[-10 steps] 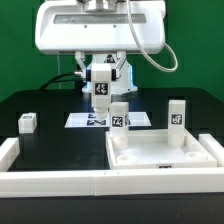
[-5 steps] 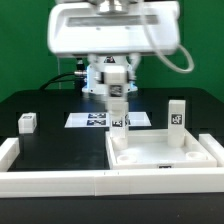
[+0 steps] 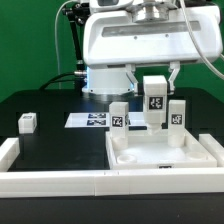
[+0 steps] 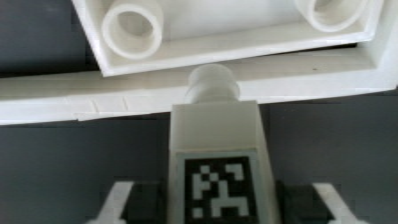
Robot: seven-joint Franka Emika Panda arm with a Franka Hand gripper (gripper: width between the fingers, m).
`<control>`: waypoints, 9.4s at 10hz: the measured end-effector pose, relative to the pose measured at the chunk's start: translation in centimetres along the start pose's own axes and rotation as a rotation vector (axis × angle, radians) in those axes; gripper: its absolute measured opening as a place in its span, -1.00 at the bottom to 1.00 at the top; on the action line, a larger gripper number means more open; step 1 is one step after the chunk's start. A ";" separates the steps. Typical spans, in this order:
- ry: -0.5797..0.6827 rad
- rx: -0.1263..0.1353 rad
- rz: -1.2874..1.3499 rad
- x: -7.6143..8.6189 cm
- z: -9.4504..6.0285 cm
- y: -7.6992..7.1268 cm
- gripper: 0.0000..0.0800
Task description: Assemble square table
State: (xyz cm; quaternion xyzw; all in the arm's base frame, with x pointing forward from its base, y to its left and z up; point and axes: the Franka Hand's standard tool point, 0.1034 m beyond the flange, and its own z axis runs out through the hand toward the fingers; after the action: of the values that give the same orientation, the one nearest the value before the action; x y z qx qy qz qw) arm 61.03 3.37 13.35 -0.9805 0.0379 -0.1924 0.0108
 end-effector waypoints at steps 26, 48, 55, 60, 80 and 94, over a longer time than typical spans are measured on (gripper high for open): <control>0.034 -0.002 0.031 -4.0 4.7 -6.9 -0.27; -0.169 0.026 0.078 -2.7 2.4 -6.4 0.62; -0.513 0.024 0.144 -2.9 2.5 -6.5 0.62; -0.461 0.019 0.166 -3.2 3.6 -8.9 0.62; -0.368 -0.147 0.987 -3.7 4.4 -9.1 -0.27; -0.399 -0.027 0.103 -3.5 4.7 -8.3 0.62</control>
Offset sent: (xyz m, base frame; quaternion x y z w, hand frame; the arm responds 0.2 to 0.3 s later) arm 0.0000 0.0000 0.0000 0.0000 0.0000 0.0000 1.0000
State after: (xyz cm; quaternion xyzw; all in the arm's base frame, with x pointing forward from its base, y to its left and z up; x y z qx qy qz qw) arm 60.16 11.92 7.98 -0.9960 0.0879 0.0069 0.0149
